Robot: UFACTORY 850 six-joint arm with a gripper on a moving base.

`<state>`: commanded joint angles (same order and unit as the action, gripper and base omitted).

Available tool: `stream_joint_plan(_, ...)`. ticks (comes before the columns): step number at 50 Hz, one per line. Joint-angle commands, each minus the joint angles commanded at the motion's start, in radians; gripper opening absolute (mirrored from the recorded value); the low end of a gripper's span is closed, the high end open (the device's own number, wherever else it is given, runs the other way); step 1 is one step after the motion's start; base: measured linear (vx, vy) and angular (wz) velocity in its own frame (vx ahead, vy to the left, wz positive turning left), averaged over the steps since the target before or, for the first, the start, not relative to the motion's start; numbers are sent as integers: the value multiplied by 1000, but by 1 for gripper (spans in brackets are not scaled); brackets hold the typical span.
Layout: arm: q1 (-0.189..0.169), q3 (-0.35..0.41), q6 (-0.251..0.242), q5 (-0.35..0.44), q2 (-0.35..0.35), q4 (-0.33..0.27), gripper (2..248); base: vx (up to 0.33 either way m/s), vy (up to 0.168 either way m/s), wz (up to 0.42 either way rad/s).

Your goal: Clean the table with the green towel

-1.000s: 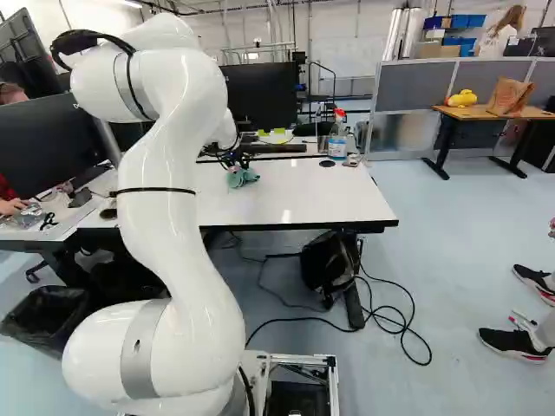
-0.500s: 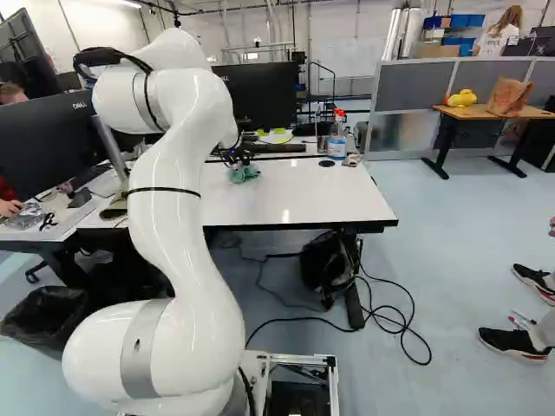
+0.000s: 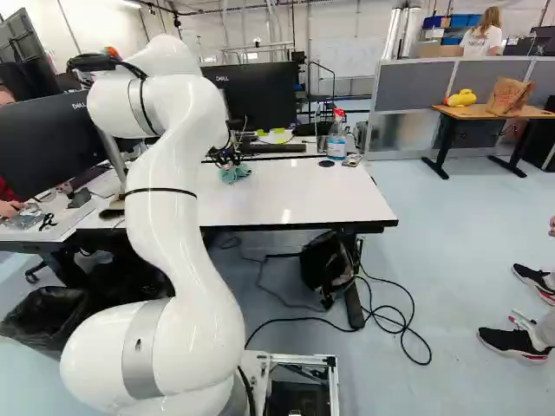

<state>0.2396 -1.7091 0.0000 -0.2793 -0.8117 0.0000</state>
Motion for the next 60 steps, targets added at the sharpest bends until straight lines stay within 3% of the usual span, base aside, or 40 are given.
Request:
stream_joint_plan(33, 64, 129, 0, 0, 88, 0, 53, 0, 0, 0)
stream_joint_plan(47, 69, 211, 0, 0, 146, 0, 53, 0, 0, 0)
stream_joint_plan(60, 52, 275, 0, 0, 190, 0, 53, 0, 0, 0)
